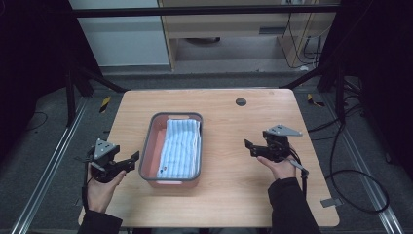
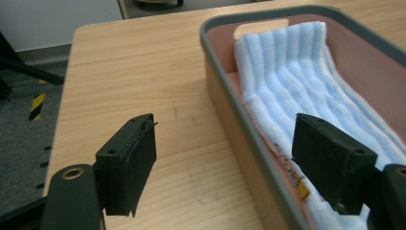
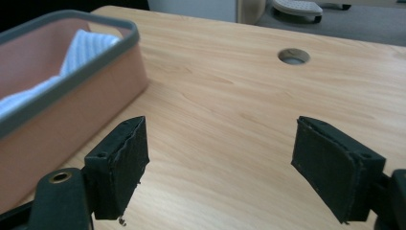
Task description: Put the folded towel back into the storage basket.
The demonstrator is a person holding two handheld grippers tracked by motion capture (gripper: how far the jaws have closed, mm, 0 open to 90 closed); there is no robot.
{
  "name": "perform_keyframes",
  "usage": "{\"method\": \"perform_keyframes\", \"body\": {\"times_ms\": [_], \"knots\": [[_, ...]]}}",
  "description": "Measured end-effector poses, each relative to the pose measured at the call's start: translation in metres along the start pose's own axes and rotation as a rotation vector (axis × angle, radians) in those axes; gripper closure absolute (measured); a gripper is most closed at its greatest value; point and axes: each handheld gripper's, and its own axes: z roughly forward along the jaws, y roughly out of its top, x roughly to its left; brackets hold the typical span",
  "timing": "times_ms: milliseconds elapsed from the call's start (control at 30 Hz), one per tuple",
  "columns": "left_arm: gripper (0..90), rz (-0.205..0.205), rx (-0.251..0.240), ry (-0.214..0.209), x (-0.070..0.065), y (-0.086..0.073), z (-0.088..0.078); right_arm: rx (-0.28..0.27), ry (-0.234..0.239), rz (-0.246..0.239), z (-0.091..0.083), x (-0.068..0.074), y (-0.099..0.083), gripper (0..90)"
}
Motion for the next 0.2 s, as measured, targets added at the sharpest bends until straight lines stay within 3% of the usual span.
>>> {"method": "perform_keyframes", "body": {"times_ms": [200], "knots": [[27.4, -0.009, 0.019, 0.041, 0.018, -0.009, 0.002, 0.014, -0.028, 0.005, -0.013, -0.017, -0.022, 20.0]]}}
